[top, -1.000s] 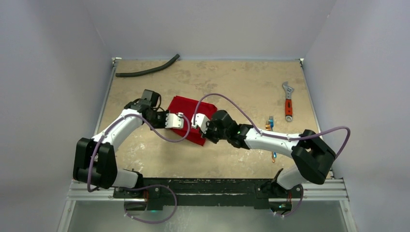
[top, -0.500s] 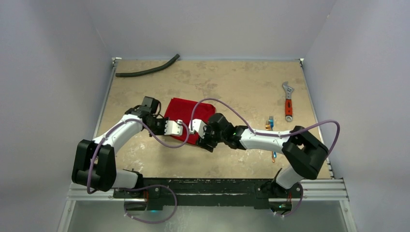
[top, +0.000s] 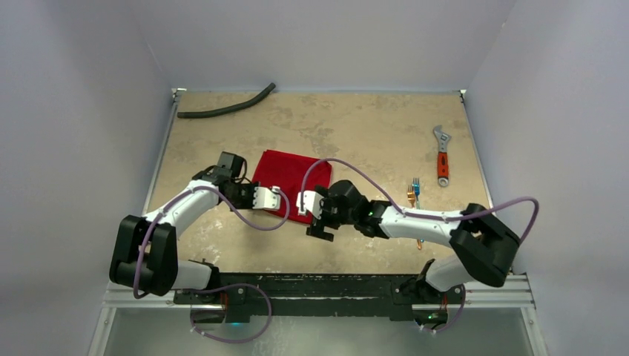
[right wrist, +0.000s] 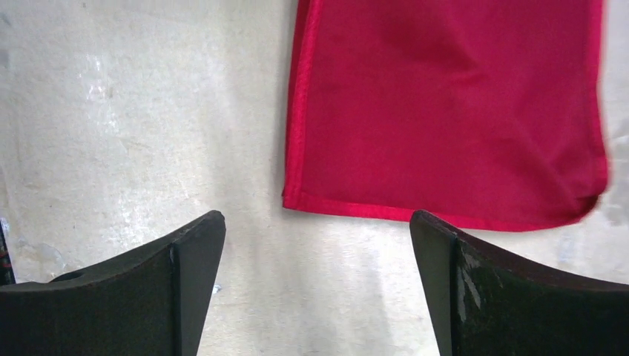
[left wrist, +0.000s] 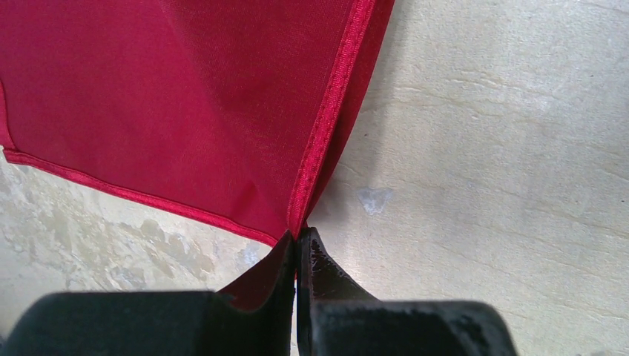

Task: Fold the napkin into a case and place the utensils inside
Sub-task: Pick up the upper triangle-folded napkin from the center of the board.

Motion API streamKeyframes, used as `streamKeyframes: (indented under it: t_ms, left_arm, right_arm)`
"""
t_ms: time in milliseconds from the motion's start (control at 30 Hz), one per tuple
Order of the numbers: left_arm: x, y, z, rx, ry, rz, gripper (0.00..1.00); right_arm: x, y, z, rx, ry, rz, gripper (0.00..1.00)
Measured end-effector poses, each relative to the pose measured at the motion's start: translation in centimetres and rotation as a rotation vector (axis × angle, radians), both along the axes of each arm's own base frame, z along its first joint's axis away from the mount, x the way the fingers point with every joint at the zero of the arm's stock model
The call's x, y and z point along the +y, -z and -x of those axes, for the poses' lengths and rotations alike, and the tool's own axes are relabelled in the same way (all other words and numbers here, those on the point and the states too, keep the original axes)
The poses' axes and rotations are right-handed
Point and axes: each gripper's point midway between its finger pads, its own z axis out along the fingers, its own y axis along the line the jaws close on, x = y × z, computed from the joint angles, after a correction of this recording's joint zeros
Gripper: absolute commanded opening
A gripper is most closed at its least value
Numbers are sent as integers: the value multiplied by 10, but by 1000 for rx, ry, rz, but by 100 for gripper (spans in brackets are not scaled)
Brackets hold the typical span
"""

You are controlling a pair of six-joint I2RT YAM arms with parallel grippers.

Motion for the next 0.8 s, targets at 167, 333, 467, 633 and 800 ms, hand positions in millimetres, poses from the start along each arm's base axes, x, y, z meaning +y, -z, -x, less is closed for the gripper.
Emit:
streamKeyframes:
  t_ms: [167,333,467,633,800]
  left_arm:
    - [5,3,-2,-4,-17,-4,0]
    - [19,11,0,8,-63,-9,0]
    - [31,18,6,27,-97,-18,0]
    - [38,20,9,31,-122,-23,0]
    - [53,15,5,10,-179,-19,0]
  right_arm:
    - [2,-23,-8,-68,-3,-63,97]
    - [4,2,-6,-34,-20,-19,95]
    - [5,16,-3,-1,-41,7,93]
    - [20,15,-5,12,-66,-13,89]
    - [32,15,-5,14,-77,-52,90]
